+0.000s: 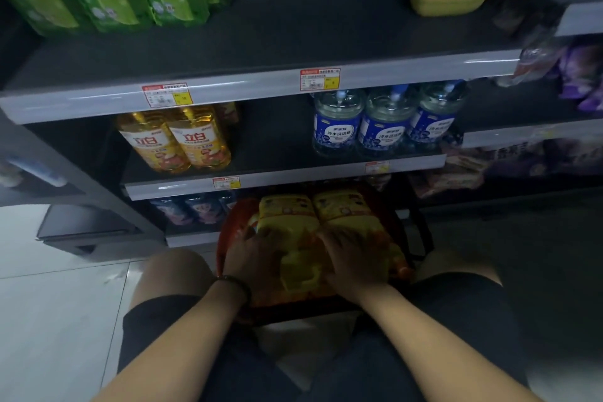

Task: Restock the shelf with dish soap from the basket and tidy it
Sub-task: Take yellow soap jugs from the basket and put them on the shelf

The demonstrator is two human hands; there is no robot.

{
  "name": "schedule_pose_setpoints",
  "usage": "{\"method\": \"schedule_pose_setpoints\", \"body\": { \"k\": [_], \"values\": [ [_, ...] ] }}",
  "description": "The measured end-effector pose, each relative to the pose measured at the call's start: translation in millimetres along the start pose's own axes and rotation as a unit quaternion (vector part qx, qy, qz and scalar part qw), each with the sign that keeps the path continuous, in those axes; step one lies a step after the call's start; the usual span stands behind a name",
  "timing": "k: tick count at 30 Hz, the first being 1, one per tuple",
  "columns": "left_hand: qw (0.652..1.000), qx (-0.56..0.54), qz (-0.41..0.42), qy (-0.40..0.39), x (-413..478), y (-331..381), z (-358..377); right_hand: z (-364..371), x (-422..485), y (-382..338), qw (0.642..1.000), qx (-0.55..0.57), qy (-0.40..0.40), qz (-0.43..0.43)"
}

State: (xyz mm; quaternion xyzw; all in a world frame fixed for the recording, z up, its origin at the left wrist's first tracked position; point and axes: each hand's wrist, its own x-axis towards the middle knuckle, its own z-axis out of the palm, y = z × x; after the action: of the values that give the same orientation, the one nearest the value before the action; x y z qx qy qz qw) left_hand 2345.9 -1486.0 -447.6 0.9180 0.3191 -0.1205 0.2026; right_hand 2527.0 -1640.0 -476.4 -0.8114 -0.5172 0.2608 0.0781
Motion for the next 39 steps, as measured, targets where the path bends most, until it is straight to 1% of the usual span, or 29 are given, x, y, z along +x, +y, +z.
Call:
{"method": "schedule_pose_setpoints", "body": {
  "k": [4,6,9,11,13,16,18,20,21,25,29,30,32,34,35,37,39],
  "values": [
    [0.999,-0.016,-0.006,0.041,-1,1,-15,-17,-5,-6,0.999,0.036,0.016,-0.001],
    [0.996,-0.039,0.008,0.075,-5,0,-22,-22,-8,-7,0.995,0.096,0.027,-0.007],
    [0.988,-0.046,0.049,0.14,-10,-3,-35,-35,-9,-13,0.978,0.198,0.066,-0.025],
    [0.984,-0.038,0.043,0.17,-15,3,-52,-47,-11,-21,0.961,0.256,0.103,-0.034],
    [0.975,-0.056,0.035,0.211,-22,12,-68,-60,-15,-30,0.945,0.301,0.12,-0.033],
    [0.963,-0.107,0.009,0.246,-39,28,-103,-78,-18,-44,0.929,0.347,0.13,-0.024],
    [0.958,-0.138,0.015,0.251,-53,34,-127,-93,-20,-52,0.924,0.363,0.113,-0.046],
    [0.946,-0.176,0.047,0.27,-68,39,-151,-115,-26,-63,0.925,0.367,0.074,-0.063],
    [0.937,-0.194,0.065,0.284,-76,42,-163,-126,-29,-68,0.923,0.371,0.07,-0.078],
    [0.904,-0.247,0.093,0.336,-104,55,-215,-178,-45,-92,0.913,0.38,0.096,-0.116],
    [0.859,-0.327,0.101,0.38,-125,65,-270,-235,-68,-124,0.899,0.393,0.115,-0.154],
    [0.853,-0.35,0.1,0.375,-130,64,-279,-247,-73,-131,0.895,0.399,0.119,-0.16],
    [0.848,-0.414,0.09,0.319,-138,58,-285,-272,-85,-143,0.885,0.415,0.127,-0.17],
    [0.858,-0.44,0.084,0.252,-145,51,-284,-297,-96,-156,0.876,0.428,0.128,-0.182],
    [0.857,-0.446,0.091,0.239,-147,49,-283,-310,-100,-164,0.874,0.428,0.13,-0.189],
    [0.842,-0.46,0.121,0.255,-151,50,-291,-337,-106,-180,0.87,0.427,0.135,-0.204],
    [0.814,-0.487,0.151,0.277,-156,52,-311,-363,-108,-198,0.868,0.424,0.135,-0.219]
  ]
}}
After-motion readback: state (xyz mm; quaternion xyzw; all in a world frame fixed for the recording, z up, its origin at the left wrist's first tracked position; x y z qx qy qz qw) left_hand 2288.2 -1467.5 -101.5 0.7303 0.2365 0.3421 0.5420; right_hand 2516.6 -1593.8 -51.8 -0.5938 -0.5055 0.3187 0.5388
